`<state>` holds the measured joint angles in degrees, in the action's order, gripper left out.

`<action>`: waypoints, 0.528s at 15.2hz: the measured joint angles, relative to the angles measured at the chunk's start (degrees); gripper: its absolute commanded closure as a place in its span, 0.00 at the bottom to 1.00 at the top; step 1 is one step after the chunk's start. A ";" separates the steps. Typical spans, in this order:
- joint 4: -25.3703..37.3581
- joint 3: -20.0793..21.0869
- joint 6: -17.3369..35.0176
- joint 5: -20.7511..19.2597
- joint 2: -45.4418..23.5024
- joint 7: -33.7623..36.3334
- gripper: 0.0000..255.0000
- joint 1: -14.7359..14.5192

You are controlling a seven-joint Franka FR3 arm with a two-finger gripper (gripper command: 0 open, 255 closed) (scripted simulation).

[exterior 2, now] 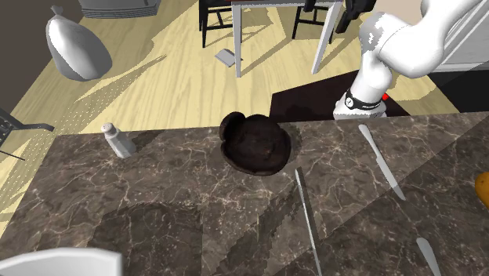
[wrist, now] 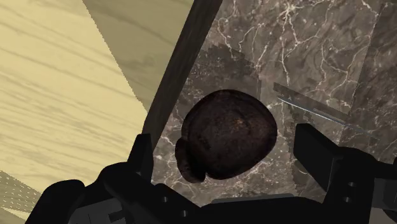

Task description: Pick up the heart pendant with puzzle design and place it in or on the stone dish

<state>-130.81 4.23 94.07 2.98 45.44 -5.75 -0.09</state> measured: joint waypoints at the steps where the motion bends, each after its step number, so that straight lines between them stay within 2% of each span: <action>1: 0.00 0.00 0.00 0.00 0.00 0.00 0.00 0.00; 8: -2.35 7.42 8.33 2.55 -5.27 9.36 0.00 -0.06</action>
<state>-133.16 11.65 102.40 5.53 40.17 3.61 -0.15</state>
